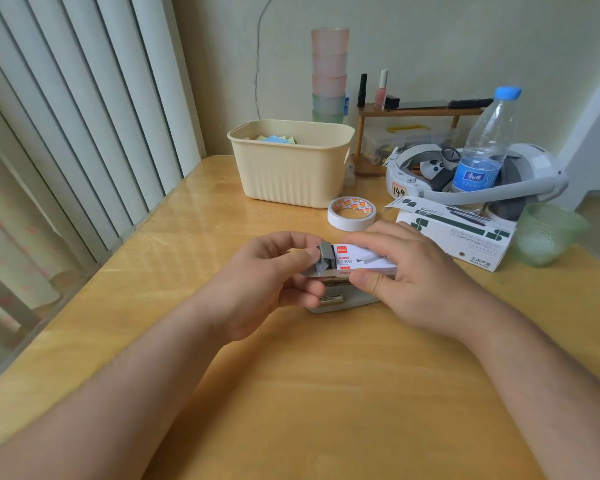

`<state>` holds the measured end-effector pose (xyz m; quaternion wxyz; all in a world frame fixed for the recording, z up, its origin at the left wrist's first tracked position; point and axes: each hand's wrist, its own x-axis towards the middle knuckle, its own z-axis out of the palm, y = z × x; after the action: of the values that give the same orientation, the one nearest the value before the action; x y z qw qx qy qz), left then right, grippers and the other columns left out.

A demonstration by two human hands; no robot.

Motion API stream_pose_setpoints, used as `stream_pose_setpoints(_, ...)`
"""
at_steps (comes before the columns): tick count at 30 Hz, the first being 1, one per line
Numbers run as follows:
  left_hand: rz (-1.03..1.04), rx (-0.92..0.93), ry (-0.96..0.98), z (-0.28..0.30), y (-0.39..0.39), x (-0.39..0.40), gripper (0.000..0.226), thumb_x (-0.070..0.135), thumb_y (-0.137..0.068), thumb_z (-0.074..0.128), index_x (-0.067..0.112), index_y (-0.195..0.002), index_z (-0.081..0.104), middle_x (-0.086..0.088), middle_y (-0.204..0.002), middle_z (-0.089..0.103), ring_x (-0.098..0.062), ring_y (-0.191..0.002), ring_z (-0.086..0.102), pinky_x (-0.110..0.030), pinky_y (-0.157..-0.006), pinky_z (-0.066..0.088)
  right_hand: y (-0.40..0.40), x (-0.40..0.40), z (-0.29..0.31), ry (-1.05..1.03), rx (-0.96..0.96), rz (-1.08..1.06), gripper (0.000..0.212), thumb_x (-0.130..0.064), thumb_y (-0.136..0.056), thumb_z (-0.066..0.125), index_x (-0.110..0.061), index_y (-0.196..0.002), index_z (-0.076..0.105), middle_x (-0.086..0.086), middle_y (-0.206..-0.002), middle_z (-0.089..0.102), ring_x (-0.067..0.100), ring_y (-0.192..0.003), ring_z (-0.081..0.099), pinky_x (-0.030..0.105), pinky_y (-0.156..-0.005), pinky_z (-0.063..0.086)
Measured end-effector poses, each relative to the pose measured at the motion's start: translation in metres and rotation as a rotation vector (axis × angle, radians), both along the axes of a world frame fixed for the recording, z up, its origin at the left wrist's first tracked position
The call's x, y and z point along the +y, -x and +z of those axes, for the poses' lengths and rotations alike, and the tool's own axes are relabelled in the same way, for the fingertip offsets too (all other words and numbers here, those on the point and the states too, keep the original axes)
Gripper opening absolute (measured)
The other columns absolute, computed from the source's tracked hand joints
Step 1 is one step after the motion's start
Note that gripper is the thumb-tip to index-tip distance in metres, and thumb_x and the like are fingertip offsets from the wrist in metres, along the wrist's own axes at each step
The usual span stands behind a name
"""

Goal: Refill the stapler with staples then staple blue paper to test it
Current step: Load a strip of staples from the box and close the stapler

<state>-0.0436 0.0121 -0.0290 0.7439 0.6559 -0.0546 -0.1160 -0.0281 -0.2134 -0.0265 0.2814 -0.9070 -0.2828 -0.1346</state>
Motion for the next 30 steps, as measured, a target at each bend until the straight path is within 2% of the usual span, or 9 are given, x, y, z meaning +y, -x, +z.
stream_pose_setpoints(4,0.048,-0.041,-0.041,0.0000,0.0008,-0.0016,0.015,0.013,-0.102,0.061,0.006,-0.113,0.068,-0.008,-0.078,0.068,-0.022,-0.061,0.067,-0.031,-0.059,0.060,0.0001,0.0009,0.0006,0.014,0.008,-0.002,0.051,-0.050,-0.085,0.059,-0.030,-0.132,0.062,-0.014,-0.113,0.059,0.015,-0.111,0.050,0.030,-0.097,0.040)
stream_pose_setpoints(9,0.078,-0.099,-0.072,-0.0001,0.0025,-0.0032,0.009,0.015,-0.102,0.063,0.010,-0.107,0.067,-0.010,-0.081,0.070,-0.027,-0.068,0.068,-0.041,-0.068,0.063,-0.0006,0.0025,-0.0011,0.013,0.017,-0.009,0.045,-0.041,-0.090,0.068,-0.029,-0.133,0.062,-0.014,-0.114,0.058,0.013,-0.113,0.049,0.012,-0.092,0.032)
stream_pose_setpoints(12,0.091,-0.145,-0.098,0.0002,0.0035,-0.0041,0.014,0.021,-0.102,0.062,0.009,-0.106,0.069,-0.014,-0.085,0.072,-0.024,-0.072,0.069,-0.041,-0.068,0.063,-0.0009,0.0024,-0.0017,0.002,0.018,-0.015,0.045,-0.038,-0.090,0.069,-0.028,-0.133,0.061,-0.014,-0.116,0.058,0.013,-0.114,0.049,0.018,-0.092,0.034)
stream_pose_setpoints(15,0.092,-0.192,-0.154,0.0012,0.0052,-0.0042,0.020,0.029,-0.096,0.071,0.015,-0.109,0.071,-0.026,-0.104,0.071,-0.022,-0.076,0.069,-0.040,-0.069,0.062,-0.0009,0.0018,-0.0015,-0.009,0.017,-0.022,0.043,-0.040,-0.090,0.067,-0.027,-0.131,0.062,-0.014,-0.117,0.059,0.014,-0.115,0.050,0.025,-0.093,0.038)
stream_pose_setpoints(18,0.095,-0.258,-0.235,-0.0025,0.0060,-0.0026,0.039,0.037,-0.077,0.087,0.031,-0.111,0.070,-0.013,-0.110,0.070,-0.020,-0.078,0.072,-0.048,-0.076,0.065,-0.0003,0.0024,-0.0013,-0.040,0.005,-0.012,0.042,-0.044,-0.087,0.063,-0.026,-0.125,0.065,-0.012,-0.114,0.061,0.016,-0.112,0.054,0.033,-0.095,0.044)
stream_pose_setpoints(21,0.158,-0.490,-0.428,-0.0057,0.0063,-0.0014,0.050,0.040,-0.067,0.093,0.037,-0.108,0.064,0.007,-0.113,0.064,-0.012,-0.089,0.070,-0.030,-0.068,0.061,-0.0013,0.0026,-0.0016,-0.091,-0.008,-0.018,0.045,-0.047,-0.084,0.062,-0.026,-0.125,0.065,-0.012,-0.115,0.060,0.014,-0.113,0.056,0.035,-0.098,0.044)
stream_pose_setpoints(25,0.280,-0.877,-0.699,-0.0051,0.0081,-0.0005,0.026,0.025,-0.078,0.088,0.027,-0.099,0.073,0.004,-0.120,0.056,-0.014,-0.104,0.063,-0.022,-0.073,0.057,-0.0027,0.0023,-0.0016,-0.112,0.001,-0.033,0.053,-0.054,-0.082,0.057,-0.026,-0.126,0.065,-0.012,-0.116,0.060,0.013,-0.113,0.056,0.036,-0.099,0.045)
stream_pose_setpoints(28,0.315,-0.950,-0.790,-0.0033,0.0078,0.0012,0.018,0.026,-0.080,0.086,0.024,-0.096,0.076,0.002,-0.118,0.058,-0.009,-0.095,0.063,-0.005,-0.064,0.041,-0.0026,0.0027,-0.0023,-0.105,0.004,-0.037,0.051,-0.053,-0.082,0.060,-0.026,-0.126,0.065,-0.012,-0.117,0.061,0.014,-0.114,0.056,0.037,-0.099,0.045)
stream_pose_setpoints(30,0.309,-0.965,-0.806,-0.0033,0.0075,0.0023,0.018,0.025,-0.081,0.087,0.024,-0.096,0.077,0.001,-0.115,0.059,-0.008,-0.094,0.062,-0.002,-0.060,0.038,-0.0029,0.0023,-0.0025,-0.103,0.008,-0.043,0.048,-0.048,-0.083,0.062,-0.026,-0.126,0.065,-0.012,-0.117,0.060,0.015,-0.113,0.056,0.038,-0.099,0.045)
